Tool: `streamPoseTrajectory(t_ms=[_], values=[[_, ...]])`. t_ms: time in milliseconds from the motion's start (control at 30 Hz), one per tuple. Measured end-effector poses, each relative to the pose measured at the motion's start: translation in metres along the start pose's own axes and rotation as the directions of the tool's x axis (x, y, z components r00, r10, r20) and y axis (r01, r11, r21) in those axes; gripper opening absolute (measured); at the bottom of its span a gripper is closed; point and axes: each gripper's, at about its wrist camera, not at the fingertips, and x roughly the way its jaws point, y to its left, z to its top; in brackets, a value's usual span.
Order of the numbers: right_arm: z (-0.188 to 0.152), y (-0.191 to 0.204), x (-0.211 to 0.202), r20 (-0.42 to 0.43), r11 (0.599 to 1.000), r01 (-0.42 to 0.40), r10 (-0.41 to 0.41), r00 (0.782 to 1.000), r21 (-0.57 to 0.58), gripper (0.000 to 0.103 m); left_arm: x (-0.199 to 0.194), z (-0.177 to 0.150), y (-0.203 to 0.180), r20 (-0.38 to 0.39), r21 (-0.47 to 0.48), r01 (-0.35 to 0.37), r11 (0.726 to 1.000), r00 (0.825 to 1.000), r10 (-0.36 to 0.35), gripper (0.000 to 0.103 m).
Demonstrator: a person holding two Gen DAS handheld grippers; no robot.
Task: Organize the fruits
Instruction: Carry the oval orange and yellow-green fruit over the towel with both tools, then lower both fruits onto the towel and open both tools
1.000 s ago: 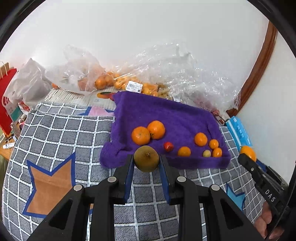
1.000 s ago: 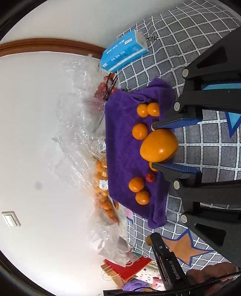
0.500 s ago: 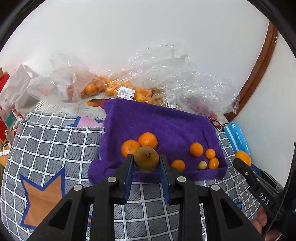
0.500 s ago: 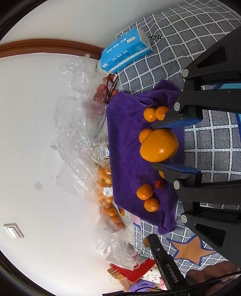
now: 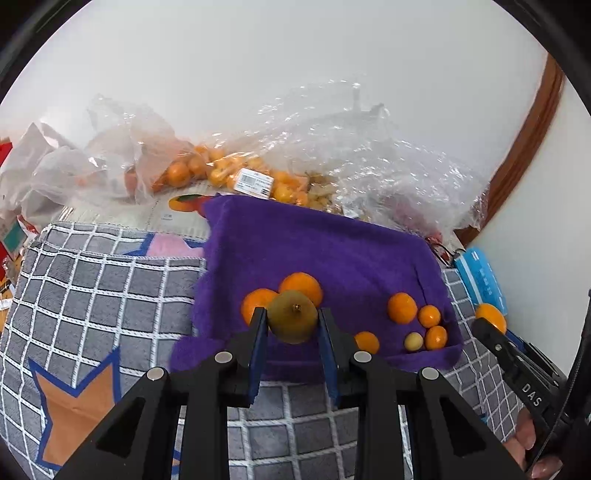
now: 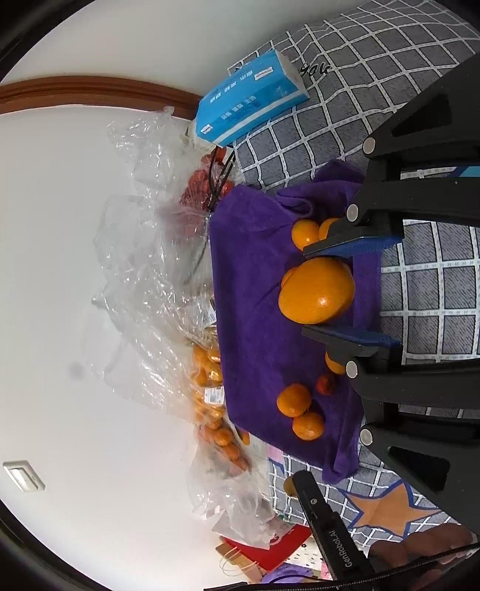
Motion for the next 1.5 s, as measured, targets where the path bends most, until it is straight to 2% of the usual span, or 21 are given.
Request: streamPoseTrajectory(t_ms=[233, 500, 633, 900, 1300, 1333, 1500], values=[[0.000, -0.006, 0.021, -0.022, 1.000, 0.002, -0.001, 1.000, 0.013, 0.035, 0.013, 0.006, 0.025, -0.014, -0.051, -0.024, 0.998, 1.000, 0.024, 0.026], [-0.006, -0.008, 0.065, -0.090, 1.000, -0.004, 0.005, 0.996, 0.009, 0.035, 0.050, -0.004, -0.001, -0.092, 0.016, 0.024, 1.000, 0.996, -0.023, 0.026], [-0.007, -0.012, 0.078, -0.104, 1.000, 0.002, -0.002, 0.995, 0.003, 0.035, 0.065, -0.006, -0.005, -0.118, 0.029, 0.022, 0.999, 0.993, -0.018, 0.026], [-0.012, -0.009, 0.092, -0.125, 1.000, -0.015, 0.013, 0.992, -0.012, 0.035, 0.072, -0.005, -0.003, -0.113, 0.021, 0.015, 1.000, 0.993, -0.013, 0.026], [-0.013, -0.009, 0.095, -0.117, 0.999, 0.022, -0.027, 0.993, -0.043, 0.035, 0.076, -0.007, -0.014, -0.106, 0.031, 0.015, 0.999, 0.994, -0.012, 0.026], [-0.013, -0.009, 0.094, -0.113, 0.999, 0.025, -0.030, 0.993, -0.042, 0.035, 0.076, -0.008, -0.014, -0.105, 0.033, 0.010, 0.999, 0.994, -0.006, 0.026], [-0.009, -0.013, 0.083, -0.100, 0.999, 0.030, -0.032, 0.994, -0.019, 0.039, 0.066, -0.006, -0.013, -0.090, 0.024, -0.004, 1.000, 0.996, 0.006, 0.042]])
